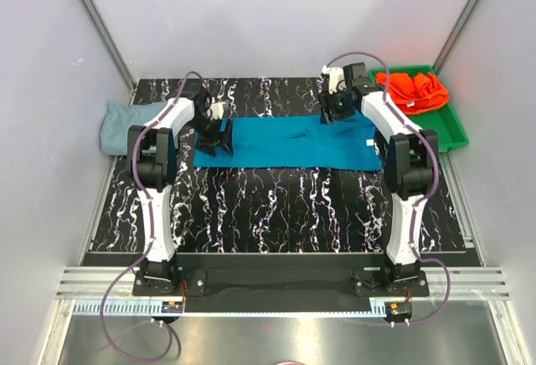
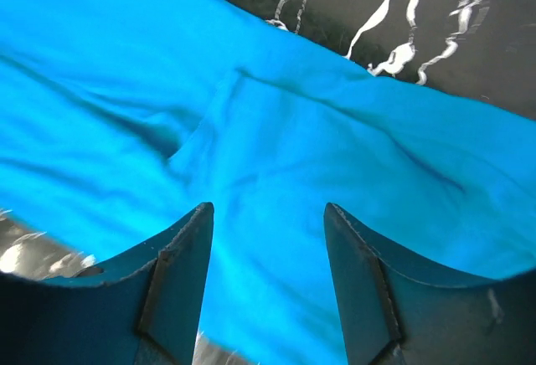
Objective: Fold and stack the t-shirts
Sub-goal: Fold the tshirt
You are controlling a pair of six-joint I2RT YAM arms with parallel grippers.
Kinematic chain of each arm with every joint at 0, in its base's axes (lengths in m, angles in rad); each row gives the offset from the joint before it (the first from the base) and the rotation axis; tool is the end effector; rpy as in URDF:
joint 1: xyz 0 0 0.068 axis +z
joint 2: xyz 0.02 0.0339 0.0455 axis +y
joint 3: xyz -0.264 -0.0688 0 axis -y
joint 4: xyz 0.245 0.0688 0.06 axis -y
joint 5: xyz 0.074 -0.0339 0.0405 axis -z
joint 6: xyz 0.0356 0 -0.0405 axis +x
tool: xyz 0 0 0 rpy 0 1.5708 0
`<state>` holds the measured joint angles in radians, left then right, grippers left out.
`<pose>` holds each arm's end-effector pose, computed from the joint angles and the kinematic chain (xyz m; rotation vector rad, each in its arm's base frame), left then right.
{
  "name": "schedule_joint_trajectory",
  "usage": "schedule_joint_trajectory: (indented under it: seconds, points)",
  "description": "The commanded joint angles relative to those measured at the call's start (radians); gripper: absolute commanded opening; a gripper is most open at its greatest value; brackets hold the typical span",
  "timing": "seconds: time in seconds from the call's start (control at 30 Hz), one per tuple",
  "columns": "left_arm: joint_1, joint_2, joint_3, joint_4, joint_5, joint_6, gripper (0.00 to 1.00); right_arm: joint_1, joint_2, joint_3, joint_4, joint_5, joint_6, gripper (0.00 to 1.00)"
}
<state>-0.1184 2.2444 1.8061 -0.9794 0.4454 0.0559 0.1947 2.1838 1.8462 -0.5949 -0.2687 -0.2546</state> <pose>0.4432 -0.0682 0.1653 0.3057 2.9145 -0.6702 0.4764 0.1036 0.2179 -0.6604 2.3927 0.3105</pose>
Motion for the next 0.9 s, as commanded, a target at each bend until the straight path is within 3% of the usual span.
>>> schedule_joint_trajectory:
  seconds: [0.0, 0.1, 0.2, 0.33, 0.53, 0.87]
  points:
    - [-0.007, -0.011, -0.019, -0.001, -0.008, 0.010, 0.80, -0.021, -0.163, -0.048, 0.052, 0.007, 0.041, 0.62]
    - [-0.007, 0.000, 0.005, -0.007, -0.004, 0.007, 0.80, -0.079, -0.139, -0.056, -0.029, -0.096, 0.209, 0.62]
    - [-0.007, -0.012, 0.053, -0.019, -0.002, 0.018, 0.80, -0.116, -0.137, -0.155, 0.000, -0.229, 0.342, 0.62]
    - [-0.007, -0.039, 0.128, -0.027, -0.010, 0.041, 0.82, -0.130, -0.105, -0.225, -0.003, -0.297, 0.350, 0.62]
    - [-0.009, -0.017, 0.159, -0.019, -0.056, 0.051, 0.82, -0.136, -0.021, -0.182, 0.006, -0.290, 0.331, 0.61]
    - [-0.009, 0.129, 0.288, -0.008, -0.204, 0.076, 0.84, -0.138, 0.051, -0.159, 0.018, -0.300, 0.360, 0.62]
